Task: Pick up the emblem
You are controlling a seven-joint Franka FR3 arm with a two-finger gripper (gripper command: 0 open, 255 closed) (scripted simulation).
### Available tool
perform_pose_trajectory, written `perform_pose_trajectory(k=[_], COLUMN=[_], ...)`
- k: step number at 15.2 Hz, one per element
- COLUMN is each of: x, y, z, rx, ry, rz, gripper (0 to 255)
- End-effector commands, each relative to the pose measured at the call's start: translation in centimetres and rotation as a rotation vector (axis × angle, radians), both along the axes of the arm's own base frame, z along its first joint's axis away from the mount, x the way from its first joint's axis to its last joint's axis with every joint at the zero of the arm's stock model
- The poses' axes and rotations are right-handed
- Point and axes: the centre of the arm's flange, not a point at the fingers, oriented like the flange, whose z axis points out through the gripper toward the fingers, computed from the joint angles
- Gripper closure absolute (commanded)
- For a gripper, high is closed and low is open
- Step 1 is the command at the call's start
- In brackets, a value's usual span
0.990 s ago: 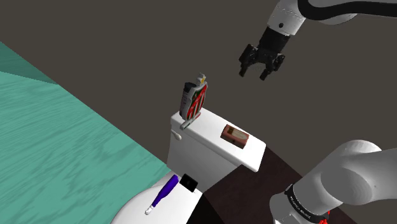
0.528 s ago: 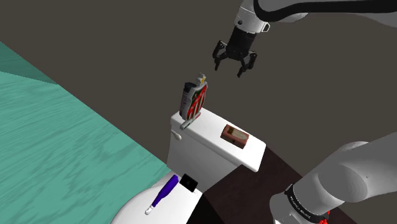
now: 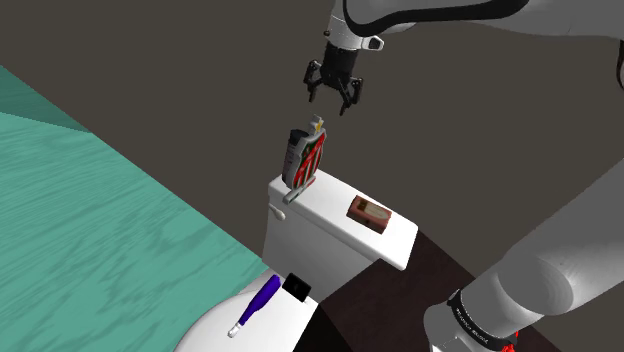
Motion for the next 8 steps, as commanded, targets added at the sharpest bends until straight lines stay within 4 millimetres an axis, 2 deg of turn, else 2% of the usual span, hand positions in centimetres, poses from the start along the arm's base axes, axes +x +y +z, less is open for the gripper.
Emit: perform_pose_trajectory(k=[1, 2, 8], x=[2.7, 2.9, 2.9], y=[-0.3, -0.3, -0.3], z=[-0.5, -0.6, -3.8], rx=[-0.007, -0.007, -0.007], ry=[0.001, 0.001, 0.001], rz=[-0.098, -0.106, -0.106], gripper=[0, 0, 0])
